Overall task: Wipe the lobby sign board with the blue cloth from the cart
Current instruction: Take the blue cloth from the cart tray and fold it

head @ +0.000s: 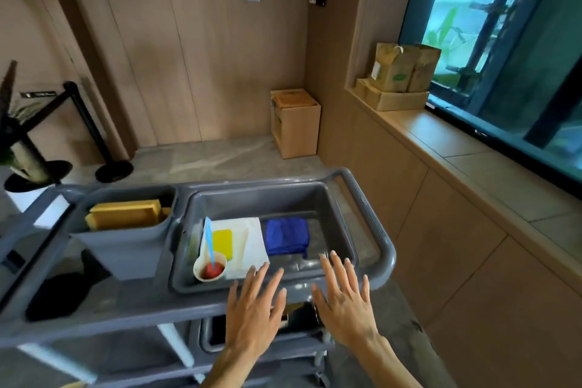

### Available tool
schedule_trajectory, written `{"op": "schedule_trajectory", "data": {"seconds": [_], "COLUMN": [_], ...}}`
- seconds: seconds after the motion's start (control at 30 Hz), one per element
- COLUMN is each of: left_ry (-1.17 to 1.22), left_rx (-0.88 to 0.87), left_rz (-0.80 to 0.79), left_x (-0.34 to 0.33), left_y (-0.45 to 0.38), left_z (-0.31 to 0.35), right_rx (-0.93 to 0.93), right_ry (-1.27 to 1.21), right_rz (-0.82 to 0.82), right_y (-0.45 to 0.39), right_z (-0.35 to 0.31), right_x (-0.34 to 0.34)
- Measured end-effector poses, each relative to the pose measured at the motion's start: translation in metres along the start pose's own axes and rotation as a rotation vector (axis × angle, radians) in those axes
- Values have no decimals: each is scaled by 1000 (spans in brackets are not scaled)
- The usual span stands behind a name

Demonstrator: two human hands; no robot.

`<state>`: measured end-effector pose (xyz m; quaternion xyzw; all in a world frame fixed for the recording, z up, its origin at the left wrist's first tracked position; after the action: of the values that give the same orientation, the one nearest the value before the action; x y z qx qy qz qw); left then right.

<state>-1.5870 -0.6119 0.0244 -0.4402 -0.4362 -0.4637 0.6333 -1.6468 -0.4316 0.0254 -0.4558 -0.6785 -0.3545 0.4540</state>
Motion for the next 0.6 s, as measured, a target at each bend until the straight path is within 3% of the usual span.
{"op": "schedule_trajectory", "data": {"seconds": [0.17,0.6], "left_ry": [-24,52], "left_rx": [-34,-6], "left_rz": [-27,-64], "left_x": [-6,-44], "left_y": [-76,-194], "left_z": [-21,-37], "right_rx": [-87,-93], "right_ry": [-92,-61], "right_rz": [18,-40], "right_y": [-82,-208], "right_z": [-4,13], "right_x": [11,14]}}
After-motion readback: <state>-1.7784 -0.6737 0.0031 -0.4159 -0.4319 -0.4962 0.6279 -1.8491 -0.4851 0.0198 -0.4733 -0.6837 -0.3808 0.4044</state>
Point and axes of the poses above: each hand's wrist, its own y-axis away from the middle knuckle, its own x-axis out of the back of the hand, z = x × y, the point moved 7 cm from there along -y, towards the middle knuckle, and after that the axes turned 2 degrees about -y, right-handed, at the moved point
